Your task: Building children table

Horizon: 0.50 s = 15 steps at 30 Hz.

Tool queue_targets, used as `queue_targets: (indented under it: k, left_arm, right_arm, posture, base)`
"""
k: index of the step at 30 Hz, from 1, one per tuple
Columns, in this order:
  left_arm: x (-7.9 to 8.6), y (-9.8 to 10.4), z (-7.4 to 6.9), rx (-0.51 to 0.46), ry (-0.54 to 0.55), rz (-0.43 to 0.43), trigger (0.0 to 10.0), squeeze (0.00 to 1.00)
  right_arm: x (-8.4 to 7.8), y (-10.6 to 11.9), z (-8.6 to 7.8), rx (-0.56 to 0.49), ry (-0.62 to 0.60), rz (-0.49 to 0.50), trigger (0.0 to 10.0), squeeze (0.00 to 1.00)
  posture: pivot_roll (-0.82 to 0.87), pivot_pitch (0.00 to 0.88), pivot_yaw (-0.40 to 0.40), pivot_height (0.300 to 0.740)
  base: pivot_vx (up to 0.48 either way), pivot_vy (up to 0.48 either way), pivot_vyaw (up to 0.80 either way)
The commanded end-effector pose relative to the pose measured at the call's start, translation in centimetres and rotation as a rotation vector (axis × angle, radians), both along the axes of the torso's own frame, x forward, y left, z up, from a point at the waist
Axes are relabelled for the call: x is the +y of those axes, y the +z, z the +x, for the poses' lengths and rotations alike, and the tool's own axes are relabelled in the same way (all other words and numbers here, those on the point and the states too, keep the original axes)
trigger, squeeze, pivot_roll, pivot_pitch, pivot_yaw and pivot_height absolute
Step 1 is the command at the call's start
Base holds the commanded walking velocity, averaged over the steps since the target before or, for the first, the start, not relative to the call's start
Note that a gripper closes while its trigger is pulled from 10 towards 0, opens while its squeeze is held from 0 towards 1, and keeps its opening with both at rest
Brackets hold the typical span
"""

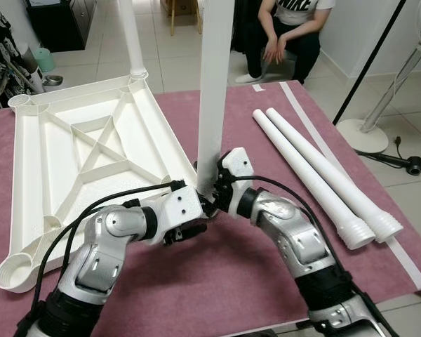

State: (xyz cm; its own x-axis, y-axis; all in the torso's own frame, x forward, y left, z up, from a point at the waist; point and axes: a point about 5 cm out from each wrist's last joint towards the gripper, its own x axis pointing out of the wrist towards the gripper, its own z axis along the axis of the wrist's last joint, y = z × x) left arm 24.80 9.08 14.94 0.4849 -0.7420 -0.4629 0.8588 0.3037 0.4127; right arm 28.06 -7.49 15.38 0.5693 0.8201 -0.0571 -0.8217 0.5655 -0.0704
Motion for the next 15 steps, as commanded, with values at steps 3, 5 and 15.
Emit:
queue_targets:
  k: [3, 5, 15]
  left_arm:
    - [1.5, 1.0, 1.1, -0.117, 0.151, -0.032, 10.0, 0.00]
    - [1.5, 1.0, 1.1, -0.121, 0.154, -0.036, 10.0, 0.00]
    - [2.9, 1.5, 1.8, -0.154, 0.225, -0.038, 10.0, 0.00]
  right_arm:
    - [-0.7, -2.3, -0.7, 0.067, 0.008, -0.056, 10.0, 0.00]
    - [-0.8, -2.4, -0.7, 0.075, 0.000, -0.053, 10.0, 0.00]
    - [-2.8, -2.7, -1.6, 0.083, -0.084, 0.017, 10.0, 0.00]
  posture:
    - [0.07, 0.000, 0.047, 0.740]
    - [0.07, 0.000, 0.047, 0.740]
    - [0.06, 0.000, 0.063, 0.740]
  base:
    - [0.000, 0.000, 0.00]
    - [0.000, 0.000, 0.00]
    - [0.000, 0.000, 0.00]
